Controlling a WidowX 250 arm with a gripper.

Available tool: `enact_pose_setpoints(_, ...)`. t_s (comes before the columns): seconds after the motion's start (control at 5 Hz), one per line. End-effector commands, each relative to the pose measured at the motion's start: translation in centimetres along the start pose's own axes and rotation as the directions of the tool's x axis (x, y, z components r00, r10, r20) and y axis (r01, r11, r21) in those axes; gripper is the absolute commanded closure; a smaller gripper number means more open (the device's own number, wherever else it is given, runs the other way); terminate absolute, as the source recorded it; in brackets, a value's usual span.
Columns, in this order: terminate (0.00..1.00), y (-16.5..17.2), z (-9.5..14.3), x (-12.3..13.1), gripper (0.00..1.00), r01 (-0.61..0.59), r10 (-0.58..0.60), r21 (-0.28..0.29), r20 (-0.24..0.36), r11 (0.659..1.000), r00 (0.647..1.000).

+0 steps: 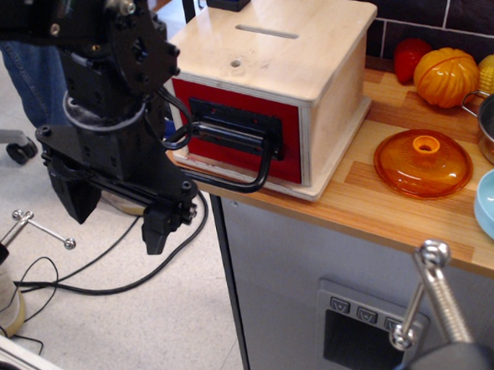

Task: Open drawer of box

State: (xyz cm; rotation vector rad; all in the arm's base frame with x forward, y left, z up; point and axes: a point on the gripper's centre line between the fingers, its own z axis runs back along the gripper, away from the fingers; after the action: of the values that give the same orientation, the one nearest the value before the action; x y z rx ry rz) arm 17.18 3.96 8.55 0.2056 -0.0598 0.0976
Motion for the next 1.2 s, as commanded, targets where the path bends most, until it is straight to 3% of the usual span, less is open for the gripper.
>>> enact_pose_setpoints(0.0, 0.00, 0.0, 0.0, 0.0, 0.00, 0.000, 0.000, 0.000, 0.000, 1.000, 1.000)
enact_pose_setpoints(0.2, 0.00, 0.1, 0.7, 2.3, 0.00, 0.033, -0.028, -0.047, 0.099, 0.998, 0.995)
enact_pose_setpoints(0.4, 0.00, 0.3, 2.2, 4.7, 0.00, 0.035, -0.018, -0.093, 0.170, 0.995, 0.985)
enact_pose_setpoints(0.6, 0.00, -0.2, 2.1, 7.8, 0.00, 0.021, 0.003, -0.107, 0.216, 0.994, 0.976)
enact_pose_setpoints(1.0, 0.00, -2.7, -2.3, 8.7, 0.00, 0.003, 0.017, -0.068, 0.285, 0.998, 0.958)
